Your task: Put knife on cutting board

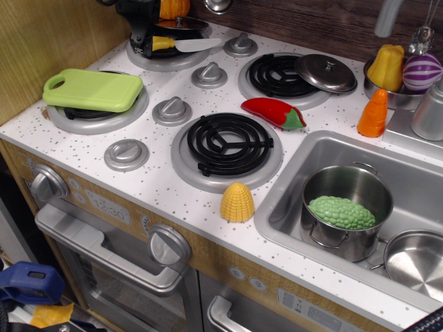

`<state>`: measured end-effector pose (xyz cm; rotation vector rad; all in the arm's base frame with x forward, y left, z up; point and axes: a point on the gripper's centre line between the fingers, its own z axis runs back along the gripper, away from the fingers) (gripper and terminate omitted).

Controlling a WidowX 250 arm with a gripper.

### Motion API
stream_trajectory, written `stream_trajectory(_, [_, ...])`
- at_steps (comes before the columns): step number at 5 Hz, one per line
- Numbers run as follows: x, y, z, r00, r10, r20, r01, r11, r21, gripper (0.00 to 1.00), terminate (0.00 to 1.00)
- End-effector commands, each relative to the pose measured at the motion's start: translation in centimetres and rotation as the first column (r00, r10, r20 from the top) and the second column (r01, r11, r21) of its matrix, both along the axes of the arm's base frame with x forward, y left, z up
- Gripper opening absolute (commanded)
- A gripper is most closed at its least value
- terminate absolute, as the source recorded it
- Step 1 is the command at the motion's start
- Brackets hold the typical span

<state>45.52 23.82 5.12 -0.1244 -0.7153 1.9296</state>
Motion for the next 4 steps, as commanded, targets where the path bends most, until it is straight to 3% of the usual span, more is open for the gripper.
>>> stream_trajectory(1, [0.0, 0.0, 0.0, 1.000, 0.000, 0.000, 0.000, 1.000, 0.000, 1.00, 0.00])
stream_trajectory(4, [1.4, 1.2, 0.5, 1.000, -0.027, 0.010, 0.027, 0.999, 0.028, 1.00, 0.00])
